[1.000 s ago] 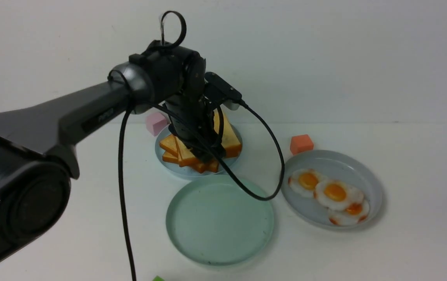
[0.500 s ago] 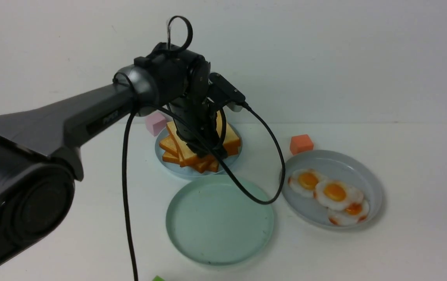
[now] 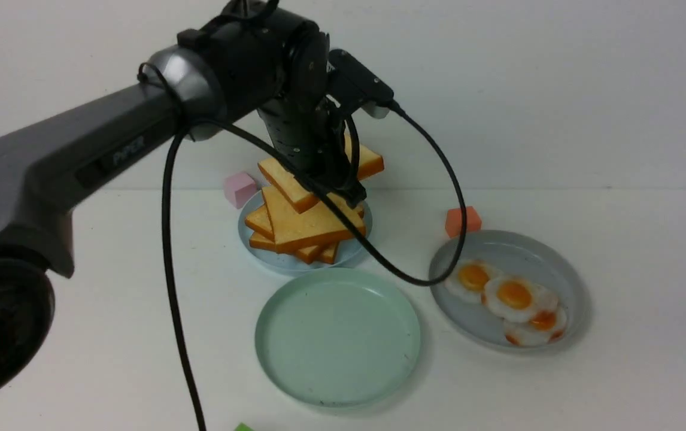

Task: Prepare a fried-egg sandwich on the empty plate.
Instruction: Use the left arm to put a slice of bread into the empty plate in the middle

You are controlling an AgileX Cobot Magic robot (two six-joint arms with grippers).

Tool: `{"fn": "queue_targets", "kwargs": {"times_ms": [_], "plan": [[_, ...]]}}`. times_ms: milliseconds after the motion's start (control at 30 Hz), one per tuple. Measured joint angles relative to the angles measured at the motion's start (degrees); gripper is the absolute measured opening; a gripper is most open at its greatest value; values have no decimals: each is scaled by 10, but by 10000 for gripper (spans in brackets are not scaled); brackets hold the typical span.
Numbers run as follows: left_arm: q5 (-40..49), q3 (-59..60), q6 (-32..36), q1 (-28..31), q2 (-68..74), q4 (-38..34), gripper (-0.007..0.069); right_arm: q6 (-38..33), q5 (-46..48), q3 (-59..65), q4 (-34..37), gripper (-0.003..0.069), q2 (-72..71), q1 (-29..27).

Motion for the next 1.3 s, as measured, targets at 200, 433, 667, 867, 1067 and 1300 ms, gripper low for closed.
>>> {"fn": "queue_targets", "kwargs": {"times_ms": [200, 433, 667, 867, 1067, 1300], "plan": [[13, 88, -48, -62, -73, 14, 41, 1, 2, 0, -38, 29, 0, 0], [-24, 276, -100, -134, -116, 67, 36, 73, 2, 0, -120, 32, 0, 0], [-89, 357, -120, -132, -121, 99, 36, 119, 3, 0, -173, 32, -20, 0], [-126, 373, -112, -133, -121, 91, 35, 119, 4, 0, -175, 32, -26, 0], [-122, 373, -76, -133, -113, 58, 34, 119, 4, 0, -174, 32, -26, 0], [-131, 375, -72, -133, -83, 65, 116, 119, 4, 0, -152, 33, -26, 0]]}}
